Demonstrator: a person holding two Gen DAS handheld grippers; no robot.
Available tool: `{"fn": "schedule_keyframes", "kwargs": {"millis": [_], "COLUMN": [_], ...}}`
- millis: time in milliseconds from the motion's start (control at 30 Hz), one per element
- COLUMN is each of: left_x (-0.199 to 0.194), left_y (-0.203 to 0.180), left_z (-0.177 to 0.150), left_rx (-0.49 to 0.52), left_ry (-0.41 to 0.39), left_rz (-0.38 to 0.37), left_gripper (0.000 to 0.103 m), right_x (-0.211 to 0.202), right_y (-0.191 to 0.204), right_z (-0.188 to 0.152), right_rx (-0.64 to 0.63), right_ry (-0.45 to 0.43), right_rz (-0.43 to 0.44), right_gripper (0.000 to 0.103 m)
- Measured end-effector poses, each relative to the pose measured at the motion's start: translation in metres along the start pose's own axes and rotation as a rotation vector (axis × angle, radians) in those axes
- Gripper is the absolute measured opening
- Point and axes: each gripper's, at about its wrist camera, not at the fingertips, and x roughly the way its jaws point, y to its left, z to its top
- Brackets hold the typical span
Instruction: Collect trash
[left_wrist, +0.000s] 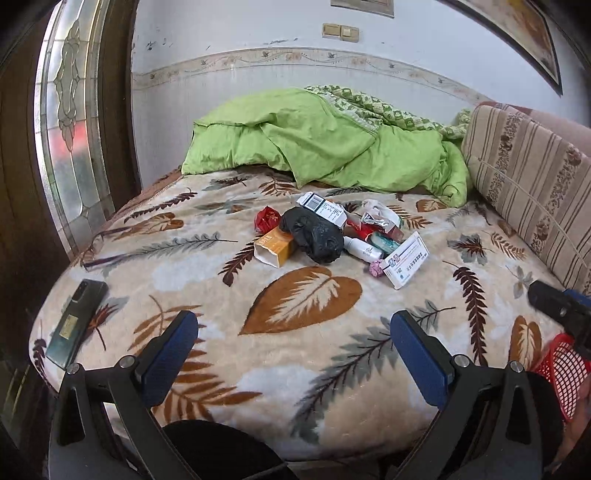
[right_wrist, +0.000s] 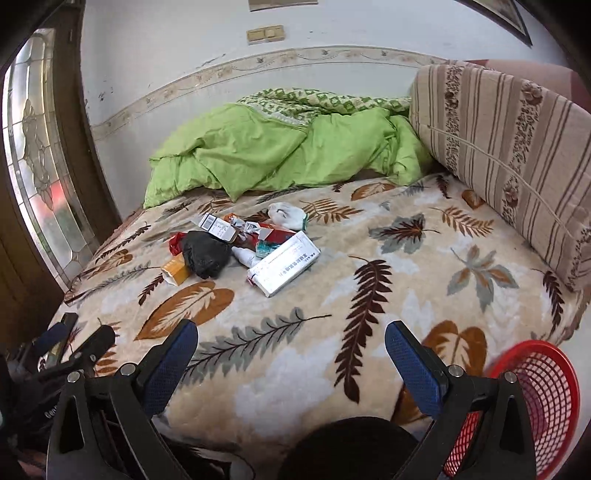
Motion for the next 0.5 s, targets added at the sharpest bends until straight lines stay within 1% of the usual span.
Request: {"fn": "schedule_keyframes", "kwargs": {"millis": [67, 300, 500], "left_x": [-0.002, -0.003, -0.004], "left_y": [-0.002, -0.008, -0.009], "left_z": [-0.002, -0.003, -0.006], "left_rx": [0.006, 0.023, 0.025], "left_ry": [-0.002, 0.014, 0.004], "left_rz": [0.003, 0.005, 0.01], "left_gripper": [0.103, 0.103, 0.103], "right_x": [-0.007, -0.02, -0.024], "right_y": [-0.001, -0.003, 0.002], "right_z": [0.001, 0.002, 0.001], "right_rx": [-0.001, -0.017, -0.051], "right_ry": [-0.016, -0.036, -0.045], "right_rz": [-0.047, -0.118, -0.136], "right_gripper": [0.102, 0.102, 0.102]}}
